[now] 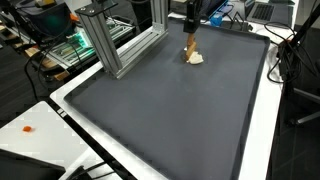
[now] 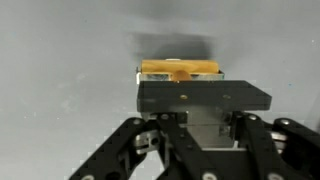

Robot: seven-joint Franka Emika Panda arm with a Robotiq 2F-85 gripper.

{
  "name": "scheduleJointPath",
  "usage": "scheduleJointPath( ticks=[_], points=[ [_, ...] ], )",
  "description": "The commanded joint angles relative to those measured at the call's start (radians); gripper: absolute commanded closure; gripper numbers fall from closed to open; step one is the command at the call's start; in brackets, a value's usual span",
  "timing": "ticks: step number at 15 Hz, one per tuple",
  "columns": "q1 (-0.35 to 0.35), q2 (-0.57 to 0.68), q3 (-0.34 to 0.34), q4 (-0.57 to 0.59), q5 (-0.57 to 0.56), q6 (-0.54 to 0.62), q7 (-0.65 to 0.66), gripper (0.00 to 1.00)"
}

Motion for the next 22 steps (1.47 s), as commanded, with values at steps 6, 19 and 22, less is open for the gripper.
scheduleJointPath(
  ticks=[6,19,22],
  points=[
    [-0.009,-0.039,0.019,-0.078,0.004,0.103,-0.155,0.77],
    [-0.026,-0.019,0.053,-0.084,0.053,0.178,-0.448,0.77],
    [-0.038,-0.039,0.046,-0.083,0.054,0.133,-0.478,0.77]
  ],
)
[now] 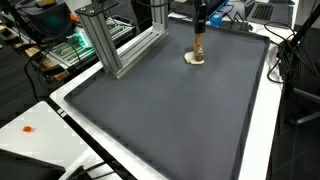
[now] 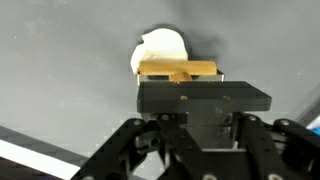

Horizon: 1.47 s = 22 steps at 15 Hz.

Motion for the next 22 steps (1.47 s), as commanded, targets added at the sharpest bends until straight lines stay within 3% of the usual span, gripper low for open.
scheduleJointPath(
  ticks=[1,8,22],
  points=[
    [-0.03,-0.037,0.0,-0.015,0.019,-0.067,-0.06,0.77],
    [-0.048,-0.042,0.0,-0.024,0.033,-0.133,-0.171,0.77],
    [-0.036,0.023,0.025,-0.043,0.095,-0.014,-0.241,0.77]
  ],
)
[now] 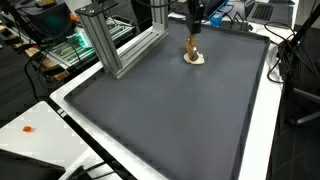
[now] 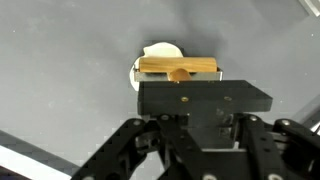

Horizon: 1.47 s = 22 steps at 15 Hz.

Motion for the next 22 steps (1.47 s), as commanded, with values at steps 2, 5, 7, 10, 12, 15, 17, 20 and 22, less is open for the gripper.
scheduleJointPath(
  ticks=[2,5,7,10,12,15,17,20,22],
  points=[
    [0.004,0.048,0.02,-0.033,0.06,0.066,-0.035,0.77],
    [0.005,0.059,0.025,-0.031,0.067,0.081,-0.038,0.77],
    [0.005,0.064,0.028,-0.032,0.072,0.096,-0.037,0.77],
    [0.006,0.07,0.033,-0.036,0.08,0.122,-0.039,0.77],
    [0.006,0.074,0.038,-0.038,0.086,0.141,-0.039,0.77],
    [0.007,0.083,0.046,-0.036,0.096,0.168,-0.034,0.77],
    [0.007,0.089,0.051,-0.034,0.101,0.184,-0.029,0.77],
    [0.005,0.097,0.059,-0.031,0.106,0.206,-0.025,0.77],
    [0.002,0.096,0.06,-0.026,0.099,0.198,-0.02,0.77]
  ],
)
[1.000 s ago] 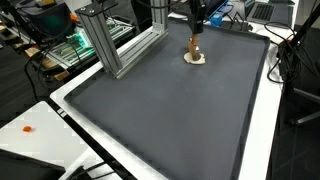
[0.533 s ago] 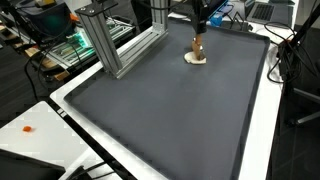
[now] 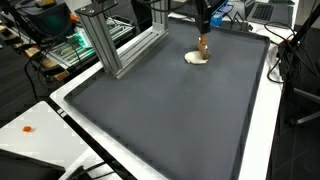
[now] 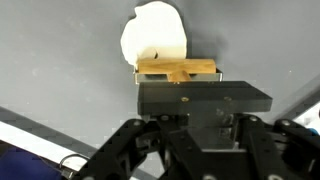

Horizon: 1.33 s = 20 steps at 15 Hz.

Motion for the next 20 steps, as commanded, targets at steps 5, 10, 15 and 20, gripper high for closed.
scheduleJointPath(
  ticks=[5,10,15,20],
  points=[
    [-0.01,0.011,-0.007,0.001,-0.018,-0.093,0.002,0.77],
    [-0.012,-0.003,-0.032,0.03,-0.057,-0.207,0.014,0.77],
    [-0.012,-0.004,-0.052,0.041,-0.102,-0.286,0.02,0.77],
    [-0.014,-0.005,-0.064,0.045,-0.131,-0.331,0.02,0.77]
  ],
)
